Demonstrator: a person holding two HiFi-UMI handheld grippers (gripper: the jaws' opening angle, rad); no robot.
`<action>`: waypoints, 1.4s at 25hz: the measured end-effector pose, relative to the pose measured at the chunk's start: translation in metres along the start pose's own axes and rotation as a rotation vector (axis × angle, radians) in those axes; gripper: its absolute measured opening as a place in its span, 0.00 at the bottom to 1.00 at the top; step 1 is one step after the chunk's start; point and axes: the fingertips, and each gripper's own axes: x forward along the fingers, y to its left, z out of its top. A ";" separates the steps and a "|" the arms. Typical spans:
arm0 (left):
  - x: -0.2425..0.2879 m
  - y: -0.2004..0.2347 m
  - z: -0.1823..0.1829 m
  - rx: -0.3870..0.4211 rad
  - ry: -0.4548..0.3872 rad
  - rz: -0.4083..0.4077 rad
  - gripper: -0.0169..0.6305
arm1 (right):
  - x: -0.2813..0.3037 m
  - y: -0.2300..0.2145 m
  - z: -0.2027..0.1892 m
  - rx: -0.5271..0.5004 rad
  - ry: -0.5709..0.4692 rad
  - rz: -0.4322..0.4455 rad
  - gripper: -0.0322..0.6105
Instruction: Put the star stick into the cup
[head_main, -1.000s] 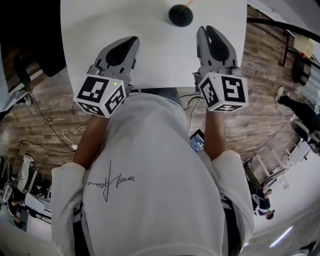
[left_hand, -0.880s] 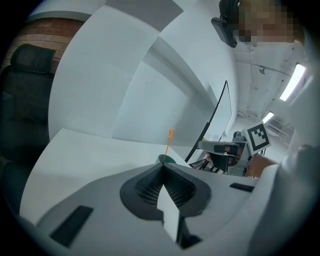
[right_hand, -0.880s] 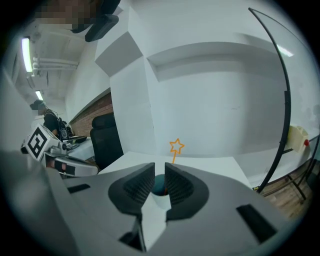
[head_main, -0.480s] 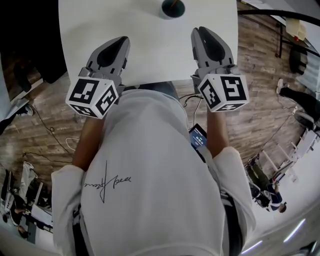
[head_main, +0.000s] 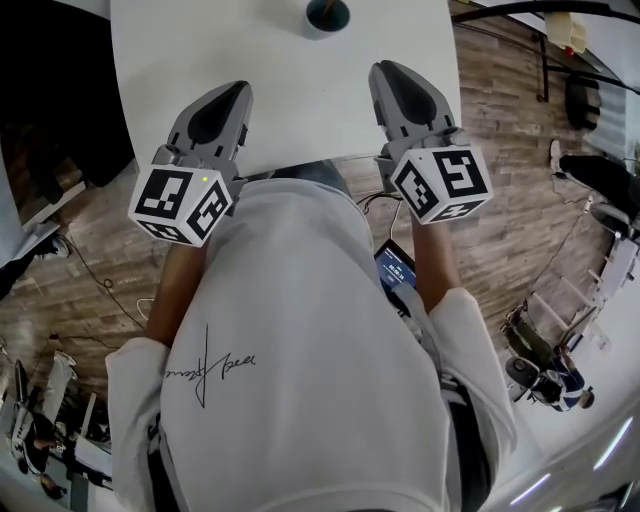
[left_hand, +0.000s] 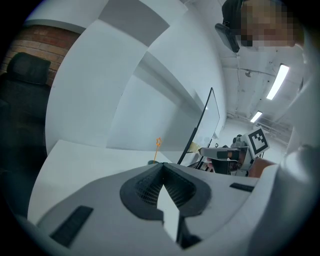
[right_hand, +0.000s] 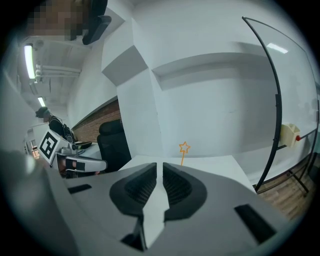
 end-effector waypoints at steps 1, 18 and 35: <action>-0.001 0.000 0.001 0.002 -0.005 -0.002 0.04 | -0.002 0.001 0.001 -0.003 -0.001 0.000 0.12; -0.010 -0.017 0.025 0.042 -0.078 -0.026 0.04 | -0.023 0.013 0.016 -0.009 -0.032 0.003 0.07; -0.028 -0.028 0.037 0.102 -0.125 0.003 0.04 | -0.054 0.015 0.011 0.031 -0.069 -0.061 0.06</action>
